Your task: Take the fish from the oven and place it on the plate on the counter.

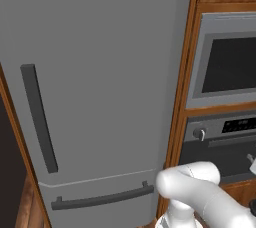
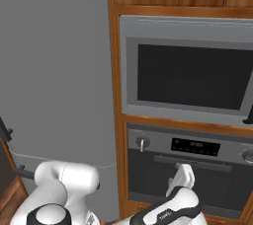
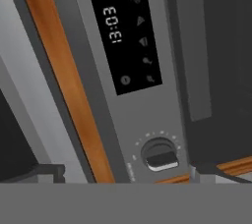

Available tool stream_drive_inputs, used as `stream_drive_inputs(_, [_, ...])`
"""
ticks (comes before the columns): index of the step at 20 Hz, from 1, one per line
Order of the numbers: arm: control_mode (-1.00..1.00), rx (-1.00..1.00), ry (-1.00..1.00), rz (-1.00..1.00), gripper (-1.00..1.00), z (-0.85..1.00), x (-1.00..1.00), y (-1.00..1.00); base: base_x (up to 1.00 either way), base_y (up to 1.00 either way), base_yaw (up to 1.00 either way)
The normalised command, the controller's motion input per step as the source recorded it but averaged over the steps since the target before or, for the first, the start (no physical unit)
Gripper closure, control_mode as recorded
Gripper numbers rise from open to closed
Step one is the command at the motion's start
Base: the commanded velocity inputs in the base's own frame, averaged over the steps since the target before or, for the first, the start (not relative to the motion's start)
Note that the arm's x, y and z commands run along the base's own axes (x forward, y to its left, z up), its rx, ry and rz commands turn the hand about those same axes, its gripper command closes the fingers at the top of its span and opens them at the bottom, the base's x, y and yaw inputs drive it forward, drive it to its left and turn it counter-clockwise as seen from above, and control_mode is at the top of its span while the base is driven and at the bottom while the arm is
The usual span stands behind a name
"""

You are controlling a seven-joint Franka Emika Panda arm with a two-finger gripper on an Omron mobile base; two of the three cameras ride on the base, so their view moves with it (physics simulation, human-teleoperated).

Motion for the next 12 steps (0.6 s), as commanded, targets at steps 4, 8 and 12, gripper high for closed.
stream_drive_inputs(4, [-1.00, -0.06, 0.04, 0.01, -1.00, -0.11, 0.75, 0.06, 0.00, 0.00, 0.00])
stream_drive_inputs(8, [-1.00, -0.01, 0.00, -0.01, -1.00, -0.42, 0.42, 0.03, 0.00, 0.00, 0.00])
stream_drive_inputs(12, [-1.00, 0.00, 0.00, 0.00, -1.00, -0.20, 0.00, -0.27, 0.00, 0.00, 0.00])
